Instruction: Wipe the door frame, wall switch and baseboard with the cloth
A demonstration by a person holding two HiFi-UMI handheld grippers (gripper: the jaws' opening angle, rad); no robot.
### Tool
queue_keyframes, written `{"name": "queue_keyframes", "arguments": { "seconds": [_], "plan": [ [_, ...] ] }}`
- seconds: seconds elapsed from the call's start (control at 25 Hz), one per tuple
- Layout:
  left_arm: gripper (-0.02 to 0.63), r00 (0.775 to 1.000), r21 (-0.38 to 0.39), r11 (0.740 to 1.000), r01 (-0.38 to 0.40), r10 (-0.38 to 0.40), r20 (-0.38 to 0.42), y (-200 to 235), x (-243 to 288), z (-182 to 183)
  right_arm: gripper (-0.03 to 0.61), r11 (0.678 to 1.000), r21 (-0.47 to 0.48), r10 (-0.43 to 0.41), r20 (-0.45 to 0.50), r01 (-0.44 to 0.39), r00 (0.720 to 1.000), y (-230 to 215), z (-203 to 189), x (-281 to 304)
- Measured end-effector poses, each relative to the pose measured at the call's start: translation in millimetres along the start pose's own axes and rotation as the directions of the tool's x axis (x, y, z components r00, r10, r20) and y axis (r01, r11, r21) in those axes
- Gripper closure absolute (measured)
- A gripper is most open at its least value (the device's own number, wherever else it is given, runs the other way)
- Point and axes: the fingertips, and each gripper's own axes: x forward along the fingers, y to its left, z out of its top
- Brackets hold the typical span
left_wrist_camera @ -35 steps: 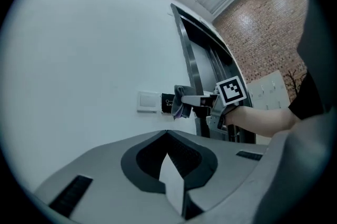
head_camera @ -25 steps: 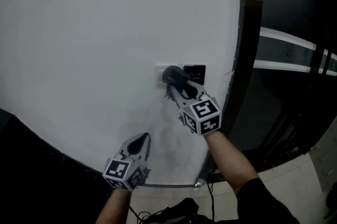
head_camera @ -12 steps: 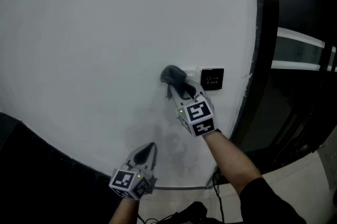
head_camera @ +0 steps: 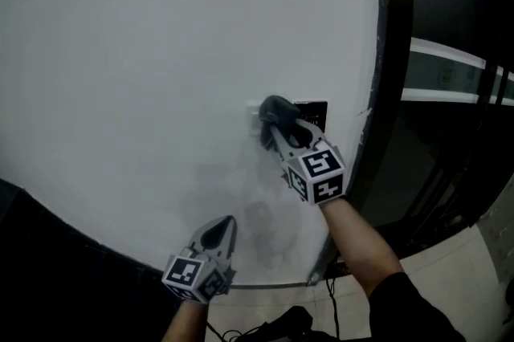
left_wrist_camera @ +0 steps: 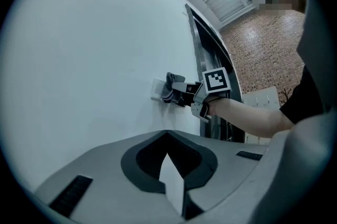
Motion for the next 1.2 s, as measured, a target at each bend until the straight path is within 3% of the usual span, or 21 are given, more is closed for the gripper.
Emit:
{"name": "queue_keyframes", "arguments": {
  "seconds": [0.48,1.2],
  "plan": [
    [0.620,0.997,-0.011,0.997,0.082,-0.082,-0.004,-37,22,-11,0.488,0.998,0.031,-0.061,-0.039,0.062,0.997,-62,-12,-36],
    [0.620,0.997,-0.036,0.997,0.064,-0.065,-0.047,-39,26,-29,0.486,0.988,0.031,-0.150,-0.066,0.152,0.987,-116,-34,-69]
  ]
}}
